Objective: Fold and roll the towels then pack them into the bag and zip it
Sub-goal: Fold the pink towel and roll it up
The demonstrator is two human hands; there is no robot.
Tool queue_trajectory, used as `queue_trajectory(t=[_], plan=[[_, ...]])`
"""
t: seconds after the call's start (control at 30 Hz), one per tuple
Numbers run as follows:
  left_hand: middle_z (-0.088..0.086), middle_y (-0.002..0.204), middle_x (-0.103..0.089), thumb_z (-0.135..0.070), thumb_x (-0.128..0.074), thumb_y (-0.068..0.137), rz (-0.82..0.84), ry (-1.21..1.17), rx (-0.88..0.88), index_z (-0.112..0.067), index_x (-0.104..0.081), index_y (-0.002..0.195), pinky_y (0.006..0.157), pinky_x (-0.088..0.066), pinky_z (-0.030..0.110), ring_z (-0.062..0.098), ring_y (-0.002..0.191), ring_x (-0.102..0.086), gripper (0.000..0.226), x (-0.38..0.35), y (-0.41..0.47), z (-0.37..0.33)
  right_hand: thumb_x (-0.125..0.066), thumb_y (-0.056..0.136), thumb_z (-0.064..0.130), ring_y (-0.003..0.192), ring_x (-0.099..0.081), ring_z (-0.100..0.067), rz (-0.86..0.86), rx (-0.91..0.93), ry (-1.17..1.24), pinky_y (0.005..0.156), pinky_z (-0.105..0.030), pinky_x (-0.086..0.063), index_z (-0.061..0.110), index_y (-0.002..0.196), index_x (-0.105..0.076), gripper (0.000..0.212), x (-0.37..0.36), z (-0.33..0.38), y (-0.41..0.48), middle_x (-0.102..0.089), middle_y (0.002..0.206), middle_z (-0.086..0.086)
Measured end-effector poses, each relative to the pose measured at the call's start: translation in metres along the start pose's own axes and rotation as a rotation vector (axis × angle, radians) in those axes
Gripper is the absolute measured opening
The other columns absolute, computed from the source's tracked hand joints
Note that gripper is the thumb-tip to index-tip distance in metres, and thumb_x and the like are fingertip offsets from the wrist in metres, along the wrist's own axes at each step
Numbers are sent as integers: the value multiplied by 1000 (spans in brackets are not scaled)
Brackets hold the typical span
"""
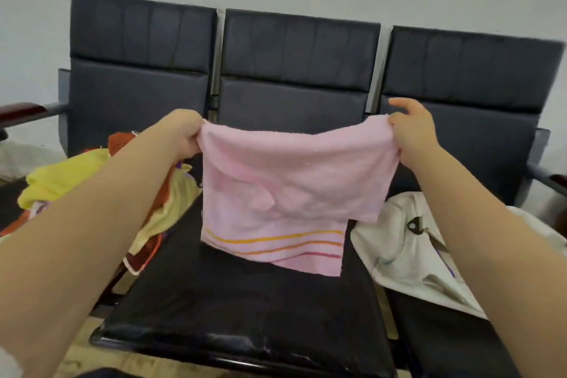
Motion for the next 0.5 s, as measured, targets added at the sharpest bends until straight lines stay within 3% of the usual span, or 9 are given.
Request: queue_trajectory(t=[0.07,0.13,0.2,0.27,0.37,0.5], plan=[[12,91,-50,10,-27,95,14,101,-65,-3,-49,79,79,-49,27,21,84,-50,30,3,0,-5,-42,87,-3,112,-53,-19,72,-17,-68,96,-31,-45,17,119,-65,45,0,6,0,-60,121,-3],[13,95,-54,12,-33,89,16,93,-130,-4,-60,101,73,-53,31,24,85,-54,34,4,-3,-11,-51,86,2,109,-58,-21,82,-91,-74,96,-34,-48,19,102,-71,31,2,11,1,-66,114,-2],[9,105,-60,-4,-49,90,2,175,-180,-12,-64,111,90,-49,36,24,97,-57,27,8,-6,-18,-64,85,19,101,-61,-19,59,-177,-62,87,-31,-49,15,96,-70,13,6,12,0,-68,105,-3],[6,108,-65,-24,-59,90,-7,216,-216,-14,-68,99,97,-47,38,23,103,-59,16,14,-6,-21,-65,86,24,94,-60,-18,38,-154,-14,88,-32,-50,5,104,-70,27,10,11,0,-68,100,-9],[9,112,-63,-15,-59,91,-35,259,-321,-12,-68,107,82,-51,32,23,102,-58,18,24,-6,-25,-66,87,12,103,-64,-24,56,-121,75,93,-39,-54,13,102,-72,16,16,6,-2,-70,108,-10],[16,122,-58,1,-57,88,-50,420,-294,-9,-60,124,87,-53,42,32,109,-57,37,33,0,-22,-53,87,-9,108,-62,-23,274,-181,66,83,-31,-55,14,121,-66,44,9,-3,-8,-65,119,-6]])
Point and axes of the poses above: each hand's wrist, its own y-axis towards the middle knuckle, its own x-axis out of the back of the hand, z = x × y, the point moved 7 cm from there along y, towards the middle knuckle
